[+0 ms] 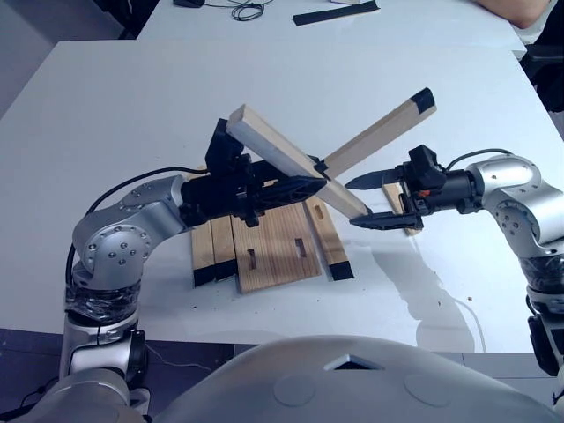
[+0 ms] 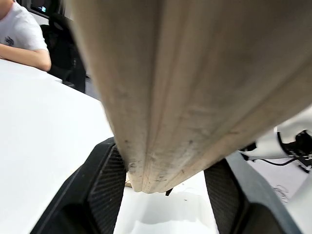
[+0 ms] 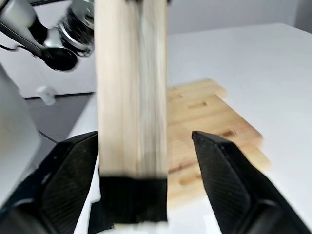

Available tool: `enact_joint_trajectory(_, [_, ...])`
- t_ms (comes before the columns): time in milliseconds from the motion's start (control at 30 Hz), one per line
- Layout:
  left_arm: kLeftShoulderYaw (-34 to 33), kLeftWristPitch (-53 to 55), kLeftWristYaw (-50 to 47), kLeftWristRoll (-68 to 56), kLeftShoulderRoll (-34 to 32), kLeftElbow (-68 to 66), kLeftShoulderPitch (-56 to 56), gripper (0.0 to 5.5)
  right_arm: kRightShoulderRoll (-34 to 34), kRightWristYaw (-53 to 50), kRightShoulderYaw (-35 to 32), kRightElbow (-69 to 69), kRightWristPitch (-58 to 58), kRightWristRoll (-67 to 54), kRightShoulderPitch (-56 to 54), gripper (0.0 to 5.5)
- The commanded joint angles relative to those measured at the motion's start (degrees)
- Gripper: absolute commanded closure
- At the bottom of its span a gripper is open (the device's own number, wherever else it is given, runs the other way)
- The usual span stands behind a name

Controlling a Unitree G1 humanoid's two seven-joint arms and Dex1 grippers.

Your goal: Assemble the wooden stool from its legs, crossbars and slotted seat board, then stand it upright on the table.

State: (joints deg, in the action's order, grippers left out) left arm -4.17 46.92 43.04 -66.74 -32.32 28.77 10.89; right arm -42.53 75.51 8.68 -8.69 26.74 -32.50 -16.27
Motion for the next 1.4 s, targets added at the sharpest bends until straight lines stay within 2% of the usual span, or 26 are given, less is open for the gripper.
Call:
enact_joint_trajectory(33, [-4.75,0.35,2.85,-1.28,-4.92,-0.22,2.18,3.24,-0.63,-3.11,-2.44,2.90,-1.93,3.12,1.62,2.12])
enact_joint_trajectory(233, [-13.78,2.44,10.21,-0.83,-16.44,1.43,-3.26,3.24,0.25,-6.56,-4.40,2.46,-4.18,4.50,5.50,2.12])
enact_joint_trajectory(367, [-17.56,1.89,16.26,1.36,-22.36,2.46,-6.61,3.24,0.19,-9.07,-6.61,-1.02,-4.41,3.80,9.80,2.12])
enact_joint_trajectory(467, [-18.45,0.70,18.96,3.05,-24.38,2.56,-7.51,3.24,0.85,-11.22,-7.54,-3.34,-4.56,3.73,12.28,2.12])
enact_joint_trajectory(600, [-17.67,-1.25,18.84,5.21,-23.64,3.02,-7.86,3.24,1.69,-13.06,-7.69,-5.30,-4.56,3.75,14.07,2.12])
enact_joint_trajectory(800, [-14.26,-2.24,11.58,6.35,-19.21,1.11,-3.21,3.24,1.58,-12.63,-6.39,-6.09,-3.99,3.58,13.91,2.12])
enact_joint_trajectory(967, [-10.76,-1.57,-3.83,5.83,-9.35,-4.80,7.97,3.24,3.54,-13.99,-4.21,-3.76,-4.71,5.52,13.18,2.12])
enact_joint_trajectory(1167, [-8.60,-1.66,-19.62,4.45,3.74,-9.67,17.59,3.24,9.26,-18.09,-0.54,-2.84,-4.43,7.19,11.22,2.12])
enact_joint_trajectory(1300, [-8.50,-1.10,-24.91,2.80,8.79,-10.71,19.74,3.24,14.10,-21.61,0.09,-2.45,-2.75,5.92,8.91,2.12])
enact_joint_trajectory(1400, [-8.59,-1.25,-28.34,2.33,11.73,-12.34,21.36,3.24,17.97,-24.06,-1.11,-4.31,2.87,0.07,7.87,2.12])
